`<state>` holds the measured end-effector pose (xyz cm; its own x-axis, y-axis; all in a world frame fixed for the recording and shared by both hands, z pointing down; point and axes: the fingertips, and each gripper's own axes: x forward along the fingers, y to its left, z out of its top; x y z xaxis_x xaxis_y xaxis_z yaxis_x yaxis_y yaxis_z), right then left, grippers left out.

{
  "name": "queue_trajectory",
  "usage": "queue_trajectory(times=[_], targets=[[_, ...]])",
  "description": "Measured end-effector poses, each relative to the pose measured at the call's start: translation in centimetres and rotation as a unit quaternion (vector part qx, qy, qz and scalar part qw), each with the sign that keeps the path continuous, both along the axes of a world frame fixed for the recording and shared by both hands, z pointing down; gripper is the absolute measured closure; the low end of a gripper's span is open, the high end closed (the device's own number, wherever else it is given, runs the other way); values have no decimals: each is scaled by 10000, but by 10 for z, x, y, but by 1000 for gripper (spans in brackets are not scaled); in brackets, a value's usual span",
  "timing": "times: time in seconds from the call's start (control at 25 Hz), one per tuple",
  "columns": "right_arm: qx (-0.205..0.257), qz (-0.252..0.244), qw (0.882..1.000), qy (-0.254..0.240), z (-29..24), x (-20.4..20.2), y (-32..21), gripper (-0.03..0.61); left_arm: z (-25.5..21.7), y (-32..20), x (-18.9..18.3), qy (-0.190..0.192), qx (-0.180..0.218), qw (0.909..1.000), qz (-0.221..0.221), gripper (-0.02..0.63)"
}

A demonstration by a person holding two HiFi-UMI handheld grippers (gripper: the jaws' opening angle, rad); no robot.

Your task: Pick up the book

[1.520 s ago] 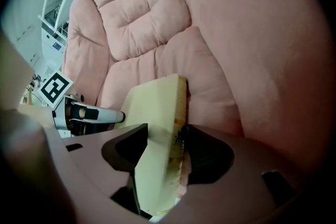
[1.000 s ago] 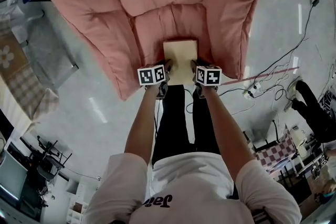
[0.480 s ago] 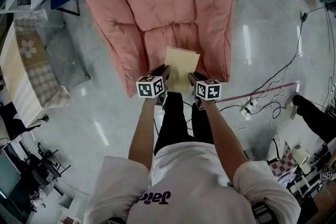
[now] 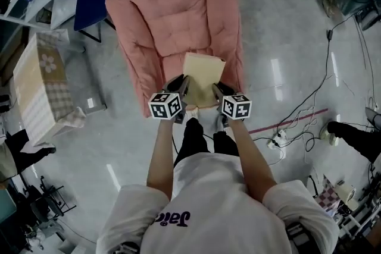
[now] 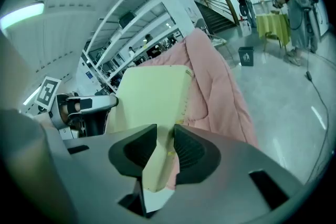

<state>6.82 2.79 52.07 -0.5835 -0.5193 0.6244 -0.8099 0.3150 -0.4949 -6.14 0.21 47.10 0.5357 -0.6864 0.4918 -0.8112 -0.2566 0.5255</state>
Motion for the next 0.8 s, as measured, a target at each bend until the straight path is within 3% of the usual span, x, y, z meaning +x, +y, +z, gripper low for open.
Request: queue_trajectory(times=[0.32,0.56,0.8], targets=[[1258,24,9913,-376,-126,8,-45,493,-125,-25,3,-107,1345,9907,-173,541],[2358,-162,9705,-473,-223,5,-66,505,-216,-29,-2,-142,2306,9721,-414,542],[3118,-296,9466,-765,-301,4,-76,506,-296,-24,-1,-93,3099,9490,-571,541]])
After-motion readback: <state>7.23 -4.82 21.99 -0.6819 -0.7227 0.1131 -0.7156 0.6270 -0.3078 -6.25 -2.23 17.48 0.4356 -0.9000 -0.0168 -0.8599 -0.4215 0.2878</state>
